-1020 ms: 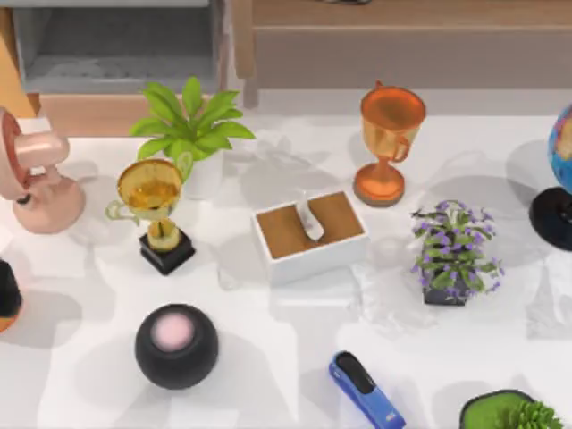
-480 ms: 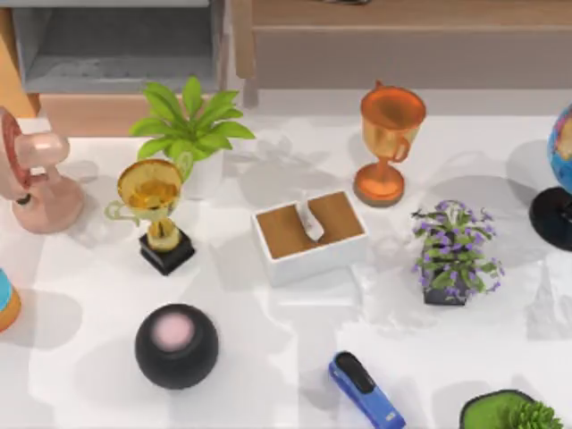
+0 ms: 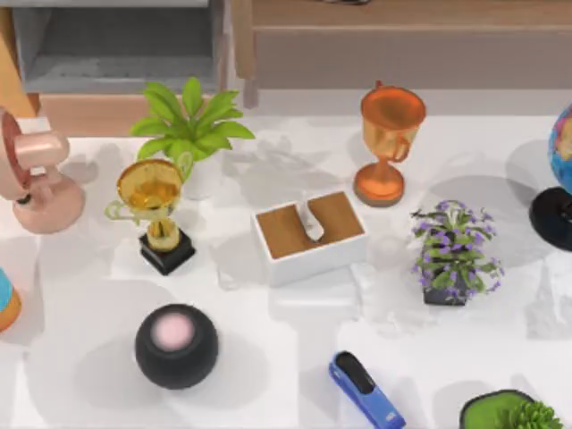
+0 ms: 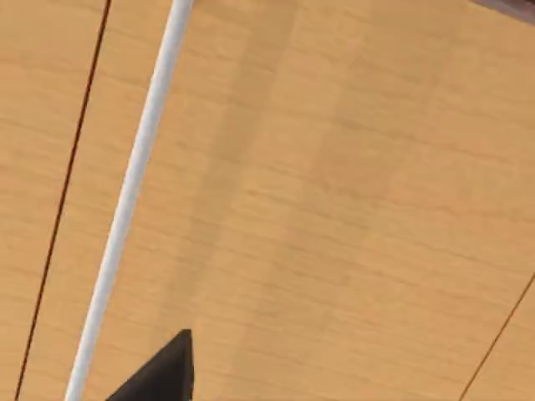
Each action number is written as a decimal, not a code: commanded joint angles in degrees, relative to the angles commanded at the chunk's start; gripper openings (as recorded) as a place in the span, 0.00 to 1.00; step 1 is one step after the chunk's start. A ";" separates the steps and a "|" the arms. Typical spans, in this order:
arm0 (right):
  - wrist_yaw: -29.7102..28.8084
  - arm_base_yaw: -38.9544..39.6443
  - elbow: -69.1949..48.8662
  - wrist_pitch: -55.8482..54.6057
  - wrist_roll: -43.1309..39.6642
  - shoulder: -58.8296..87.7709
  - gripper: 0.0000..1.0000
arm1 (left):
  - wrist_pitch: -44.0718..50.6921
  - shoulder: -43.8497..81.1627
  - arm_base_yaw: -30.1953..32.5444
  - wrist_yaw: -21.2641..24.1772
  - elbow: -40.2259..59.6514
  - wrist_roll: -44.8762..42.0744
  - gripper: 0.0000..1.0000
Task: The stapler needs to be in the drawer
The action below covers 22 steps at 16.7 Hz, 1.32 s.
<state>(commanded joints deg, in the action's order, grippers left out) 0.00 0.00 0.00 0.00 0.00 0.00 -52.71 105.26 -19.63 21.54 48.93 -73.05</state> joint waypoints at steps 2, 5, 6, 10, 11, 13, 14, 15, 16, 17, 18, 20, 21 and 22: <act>0.00 0.00 0.00 0.00 0.00 0.00 1.00 | -4.90 9.13 -1.58 1.81 4.69 -6.22 1.00; 0.00 0.00 0.00 0.00 0.00 0.00 1.00 | -10.79 19.40 -3.35 3.87 10.36 -13.36 1.00; 0.00 0.00 0.00 0.00 0.00 0.00 1.00 | -12.24 21.78 -3.76 4.36 11.78 -15.07 1.00; 0.00 0.00 0.00 0.00 0.00 0.00 1.00 | -14.61 25.41 -4.38 5.11 14.09 -17.74 1.00; 0.00 0.00 0.00 0.00 0.00 0.00 1.00 | -14.61 25.41 -4.38 5.11 14.09 -17.74 1.00; 0.00 0.00 0.00 0.00 0.00 0.00 1.00 | -14.61 25.41 -4.38 5.11 14.09 -17.74 1.00; 0.00 0.00 0.00 0.00 0.00 0.00 1.00 | -14.46 25.28 -4.07 5.02 13.86 -17.66 1.00; 0.00 0.00 0.00 0.00 0.00 0.00 1.00 | -14.40 25.35 -4.07 4.97 14.06 -17.68 1.00; 0.00 0.00 0.00 0.00 0.00 0.00 1.00 | -14.13 25.62 -4.00 4.81 14.74 -17.71 1.00; 0.00 0.00 0.00 0.00 0.00 0.00 1.00 | -13.67 26.09 -3.85 4.60 15.73 -17.73 1.00; 0.00 0.00 0.00 0.00 0.00 0.00 1.00 | -13.07 26.68 -3.63 4.38 16.92 -17.72 1.00; 0.00 0.00 0.00 0.00 0.00 0.00 1.00 | -11.85 27.84 -3.18 3.94 19.31 -17.71 1.00; 0.00 0.00 0.00 0.00 0.00 0.00 1.00 | -11.40 28.26 -3.01 3.77 20.19 -17.70 1.00; 0.00 0.00 0.00 0.00 0.00 0.00 1.00 | -11.17 28.47 -2.92 3.69 20.63 -17.70 1.00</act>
<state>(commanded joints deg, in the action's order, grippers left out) 0.00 0.00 0.00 0.00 0.00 0.00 -63.87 133.73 -22.55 25.24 69.56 -90.74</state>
